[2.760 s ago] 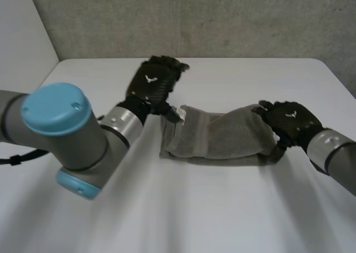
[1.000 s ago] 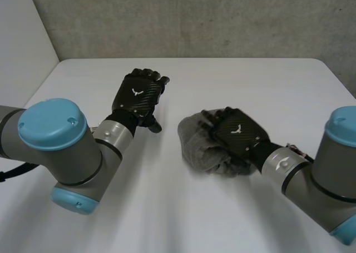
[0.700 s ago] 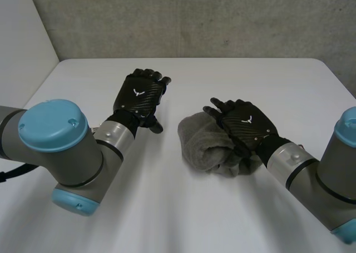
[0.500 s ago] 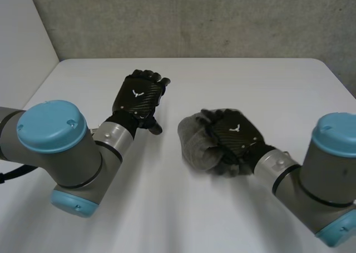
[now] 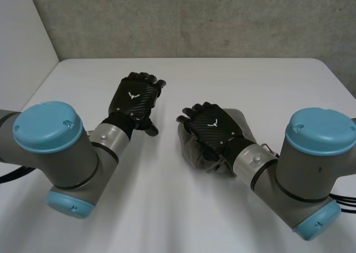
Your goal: Fold the towel.
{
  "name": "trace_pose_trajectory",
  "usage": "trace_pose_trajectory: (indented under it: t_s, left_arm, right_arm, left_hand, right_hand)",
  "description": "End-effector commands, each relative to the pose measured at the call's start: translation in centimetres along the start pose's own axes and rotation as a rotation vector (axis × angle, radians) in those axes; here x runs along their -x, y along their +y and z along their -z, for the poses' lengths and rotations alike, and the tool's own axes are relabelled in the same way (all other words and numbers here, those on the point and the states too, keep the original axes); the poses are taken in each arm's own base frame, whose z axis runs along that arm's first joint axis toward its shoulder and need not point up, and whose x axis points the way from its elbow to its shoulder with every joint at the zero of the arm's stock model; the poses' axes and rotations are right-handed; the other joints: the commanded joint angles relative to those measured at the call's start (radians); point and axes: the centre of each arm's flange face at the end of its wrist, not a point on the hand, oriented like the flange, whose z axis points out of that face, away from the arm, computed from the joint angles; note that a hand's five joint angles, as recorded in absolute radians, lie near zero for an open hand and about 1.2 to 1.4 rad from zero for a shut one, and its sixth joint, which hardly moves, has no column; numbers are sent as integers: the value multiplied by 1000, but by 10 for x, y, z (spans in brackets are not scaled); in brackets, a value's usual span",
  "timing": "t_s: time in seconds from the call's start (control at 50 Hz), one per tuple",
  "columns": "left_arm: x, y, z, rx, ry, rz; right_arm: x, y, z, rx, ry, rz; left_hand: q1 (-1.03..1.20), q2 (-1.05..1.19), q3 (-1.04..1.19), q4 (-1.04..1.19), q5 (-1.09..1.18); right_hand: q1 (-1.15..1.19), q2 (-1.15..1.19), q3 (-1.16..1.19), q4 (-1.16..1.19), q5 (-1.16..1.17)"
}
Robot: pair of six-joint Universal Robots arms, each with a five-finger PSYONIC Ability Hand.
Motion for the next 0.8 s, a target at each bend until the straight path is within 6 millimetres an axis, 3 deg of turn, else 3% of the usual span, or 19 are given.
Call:
trace_pose_trajectory:
  t_s: [0.02,0.14,0.48,0.58,0.6,0.62,0.76,0.8]
  left_arm:
    - [2,0,1,3,-3,0]
    - [2,1,1,6,-4,0]
    - [5,7,3,24,-9,2]
    - [4,9,4,32,-8,2]
    - [4,9,4,32,-8,2]
    - [5,10,5,34,-9,2]
    - [8,12,5,40,-17,3]
    - [10,12,4,41,-23,3]
  right_arm:
    - [-1,-1,-2,23,-4,158]
    - [7,0,-4,22,-28,250]
    - [15,8,-15,24,-53,321]
    - [20,4,-17,9,-64,355]
    - [20,4,-17,9,-64,355]
    - [18,3,-16,6,-61,353]
    - [2,1,-14,18,-2,319]
    - [-23,-7,-6,16,74,285]
  left_hand:
    - [-30,8,-50,-56,-12]
    - [-30,8,-50,-56,-12]
    - [-30,8,-50,-56,-12]
    - [-30,8,-50,-56,-12]
    - [-30,8,-50,-56,-12]
    - [-30,8,-50,-56,-12]
    - [-30,8,-50,-56,-12]
    - [-30,8,-50,-56,-12]
  right_hand:
    - [129,143,-36,-58,121]
    - [388,401,-36,-58,379]
    - [403,416,-36,-58,395]
    - [974,988,-36,-58,966]
    - [975,989,-36,-58,967]
    - [1090,1104,-36,-58,1082]
    - [1092,1105,-36,-58,1083]
    - [1092,1105,-36,-58,1083]
